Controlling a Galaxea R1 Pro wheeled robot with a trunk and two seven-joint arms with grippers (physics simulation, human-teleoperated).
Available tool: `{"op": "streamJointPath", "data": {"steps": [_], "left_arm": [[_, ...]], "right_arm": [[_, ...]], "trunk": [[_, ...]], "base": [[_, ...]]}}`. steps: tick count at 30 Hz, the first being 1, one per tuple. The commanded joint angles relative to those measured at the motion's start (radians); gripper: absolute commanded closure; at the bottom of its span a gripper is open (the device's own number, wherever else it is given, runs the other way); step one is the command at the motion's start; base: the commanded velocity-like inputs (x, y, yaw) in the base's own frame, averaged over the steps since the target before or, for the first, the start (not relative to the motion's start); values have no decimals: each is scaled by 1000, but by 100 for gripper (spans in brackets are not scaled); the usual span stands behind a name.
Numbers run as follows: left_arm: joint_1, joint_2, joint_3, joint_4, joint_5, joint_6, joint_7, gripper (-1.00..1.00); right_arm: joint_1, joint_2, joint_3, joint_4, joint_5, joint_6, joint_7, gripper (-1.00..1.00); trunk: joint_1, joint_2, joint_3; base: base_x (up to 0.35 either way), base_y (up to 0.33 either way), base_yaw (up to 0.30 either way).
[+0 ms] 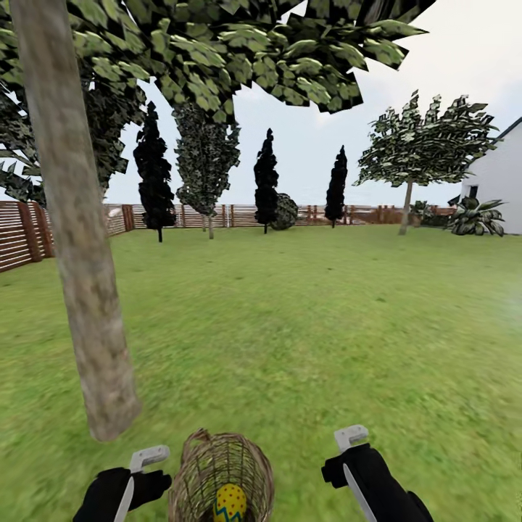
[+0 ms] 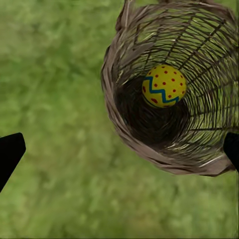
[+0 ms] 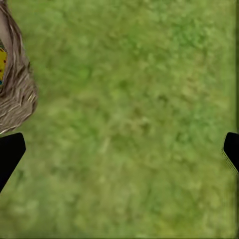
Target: Take the three Easter eggs out of the wicker basket on the lawn in the garden, then place them on the lawn next to a single tree (choose any tree) so that all three eggs are next to the same tree and none are left in the basket.
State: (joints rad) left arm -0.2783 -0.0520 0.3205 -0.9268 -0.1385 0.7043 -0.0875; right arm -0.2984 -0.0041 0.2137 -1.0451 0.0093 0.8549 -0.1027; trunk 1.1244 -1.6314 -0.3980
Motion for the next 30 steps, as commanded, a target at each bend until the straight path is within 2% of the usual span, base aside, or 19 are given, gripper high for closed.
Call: {"op": "streamJointPath", "data": {"steps": [1, 8, 30], "left_arm": [[-1, -2, 5, -2, -11, 4, -9, -100], [-1, -9, 5, -1, -13, 4, -9, -100], [-1, -9, 5, -3, -12, 4, -9, -100]], "right_arm": [[-1, 0, 2, 0, 1, 5, -4, -100], [-1, 1, 3, 4, 4, 6, -7, -100], [-1, 4, 3, 10, 5, 6, -21, -100]], "trunk": [[0, -1, -1], [0, -1, 1], [0, -1, 10]], "base": [[177, -301, 0], [110, -316, 205], [3, -329, 280]]}}
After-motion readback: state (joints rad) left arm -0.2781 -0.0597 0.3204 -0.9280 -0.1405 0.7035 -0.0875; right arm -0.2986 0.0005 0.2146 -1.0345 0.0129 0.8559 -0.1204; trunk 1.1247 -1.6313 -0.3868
